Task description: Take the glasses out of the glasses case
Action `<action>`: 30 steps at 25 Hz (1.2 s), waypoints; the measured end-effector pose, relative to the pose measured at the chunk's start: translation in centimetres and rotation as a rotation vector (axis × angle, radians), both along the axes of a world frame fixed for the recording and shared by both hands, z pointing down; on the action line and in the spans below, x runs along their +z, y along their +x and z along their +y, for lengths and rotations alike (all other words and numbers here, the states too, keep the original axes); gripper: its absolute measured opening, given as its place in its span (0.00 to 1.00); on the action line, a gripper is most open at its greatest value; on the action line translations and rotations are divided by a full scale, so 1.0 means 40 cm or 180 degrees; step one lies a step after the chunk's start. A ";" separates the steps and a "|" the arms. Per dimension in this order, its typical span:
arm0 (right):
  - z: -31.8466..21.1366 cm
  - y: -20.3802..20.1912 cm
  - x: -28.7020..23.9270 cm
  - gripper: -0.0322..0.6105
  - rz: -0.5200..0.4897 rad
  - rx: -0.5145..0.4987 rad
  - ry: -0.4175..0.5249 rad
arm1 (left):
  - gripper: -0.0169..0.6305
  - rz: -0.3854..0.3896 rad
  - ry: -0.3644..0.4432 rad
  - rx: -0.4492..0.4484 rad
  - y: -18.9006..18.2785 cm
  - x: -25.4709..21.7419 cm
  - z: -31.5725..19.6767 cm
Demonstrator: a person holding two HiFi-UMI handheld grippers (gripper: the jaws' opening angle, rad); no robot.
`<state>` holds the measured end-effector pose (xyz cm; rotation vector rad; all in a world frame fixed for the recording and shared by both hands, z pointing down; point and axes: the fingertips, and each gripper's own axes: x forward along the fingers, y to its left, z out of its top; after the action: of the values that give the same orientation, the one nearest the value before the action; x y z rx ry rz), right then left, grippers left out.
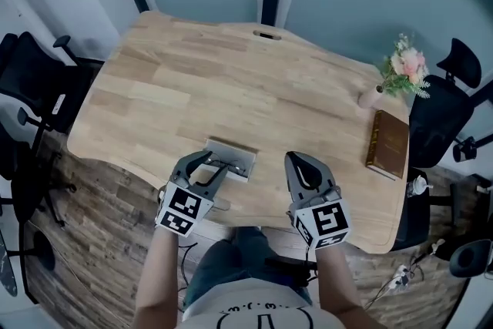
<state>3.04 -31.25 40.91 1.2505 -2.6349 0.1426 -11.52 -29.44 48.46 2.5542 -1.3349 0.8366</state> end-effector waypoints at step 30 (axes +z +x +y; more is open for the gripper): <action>0.065 0.033 0.127 0.07 0.0237 0.0863 -0.0496 | 0.07 -0.1739 -0.1363 0.2709 0.039 0.370 -0.030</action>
<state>4.36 -28.66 46.01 1.5194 -2.3311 0.3317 -9.97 -30.65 63.26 2.5591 0.0104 1.8048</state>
